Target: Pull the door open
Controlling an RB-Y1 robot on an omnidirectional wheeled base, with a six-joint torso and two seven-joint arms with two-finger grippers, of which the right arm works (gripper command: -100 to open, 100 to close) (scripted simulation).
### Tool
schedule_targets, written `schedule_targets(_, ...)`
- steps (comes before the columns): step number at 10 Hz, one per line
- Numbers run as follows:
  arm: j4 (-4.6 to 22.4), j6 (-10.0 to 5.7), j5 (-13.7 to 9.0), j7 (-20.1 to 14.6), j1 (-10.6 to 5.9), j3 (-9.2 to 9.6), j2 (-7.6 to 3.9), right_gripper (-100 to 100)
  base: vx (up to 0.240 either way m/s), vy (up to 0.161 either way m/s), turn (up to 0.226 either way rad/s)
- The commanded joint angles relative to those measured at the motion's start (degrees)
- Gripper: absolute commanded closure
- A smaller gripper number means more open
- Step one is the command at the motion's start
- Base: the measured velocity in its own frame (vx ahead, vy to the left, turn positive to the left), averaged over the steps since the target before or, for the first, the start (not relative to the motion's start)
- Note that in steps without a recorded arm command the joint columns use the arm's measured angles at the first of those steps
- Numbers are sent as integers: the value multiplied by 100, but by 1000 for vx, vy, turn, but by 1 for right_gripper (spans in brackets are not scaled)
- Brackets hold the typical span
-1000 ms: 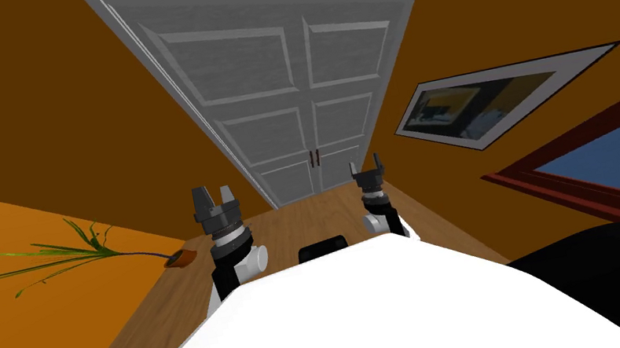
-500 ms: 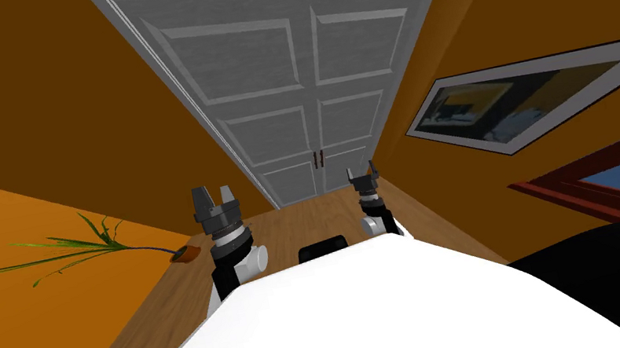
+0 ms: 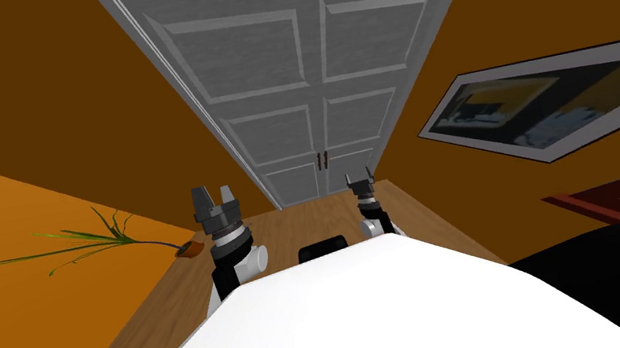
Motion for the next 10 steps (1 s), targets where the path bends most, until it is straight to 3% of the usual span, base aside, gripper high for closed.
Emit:
schedule_targets(1, 241, -30, -180, -223, -61, 59, -59, -100, 101, -26, 86)
schedule_targets(10, 1579, -295, -1131, -1376, -299, 438, -390, -100, 98, -28, 102)
